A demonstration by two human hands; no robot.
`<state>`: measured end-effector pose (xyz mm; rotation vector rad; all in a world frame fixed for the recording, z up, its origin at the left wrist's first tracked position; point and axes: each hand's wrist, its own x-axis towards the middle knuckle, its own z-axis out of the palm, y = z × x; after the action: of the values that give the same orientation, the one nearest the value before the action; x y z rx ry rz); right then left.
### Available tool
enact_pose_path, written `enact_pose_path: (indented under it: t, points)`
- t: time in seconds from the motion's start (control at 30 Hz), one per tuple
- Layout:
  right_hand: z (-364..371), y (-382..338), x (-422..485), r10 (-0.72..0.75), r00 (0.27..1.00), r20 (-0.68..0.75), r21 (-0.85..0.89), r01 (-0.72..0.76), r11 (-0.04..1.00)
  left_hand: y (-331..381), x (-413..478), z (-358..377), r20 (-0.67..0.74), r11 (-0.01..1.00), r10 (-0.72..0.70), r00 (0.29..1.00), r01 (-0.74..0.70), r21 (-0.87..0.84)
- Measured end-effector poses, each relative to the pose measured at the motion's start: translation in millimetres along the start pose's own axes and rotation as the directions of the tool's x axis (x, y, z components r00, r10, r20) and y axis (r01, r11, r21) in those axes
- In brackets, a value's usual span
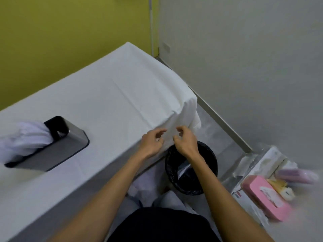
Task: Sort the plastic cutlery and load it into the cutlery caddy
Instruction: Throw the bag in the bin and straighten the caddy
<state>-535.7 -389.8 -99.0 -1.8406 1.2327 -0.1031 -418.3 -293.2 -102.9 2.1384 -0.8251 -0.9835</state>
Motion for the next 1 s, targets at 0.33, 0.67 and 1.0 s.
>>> enact_pose_path:
  t: [0.33,0.67,1.0]
  points:
    - [48.3,-147.1,-11.5,-0.397,0.881,0.259,-0.039,0.42,0.907,-12.1,-55.0,-141.2,-0.392,0.999,0.009,0.92,-0.025,-0.035]
    - [130.6,-242.6,-43.5,-0.5,0.659,0.563,-0.084,0.647,0.758,-53.3,-129.6,-249.6,-0.65,0.993,-0.025,0.759,-0.055,-0.103]
    - [182.5,-269.6,-49.0,-0.581,0.553,0.596,-0.145,0.787,0.6,-121.1,-175.4,-302.2,-0.714,0.988,-0.119,0.69,0.012,-0.152]
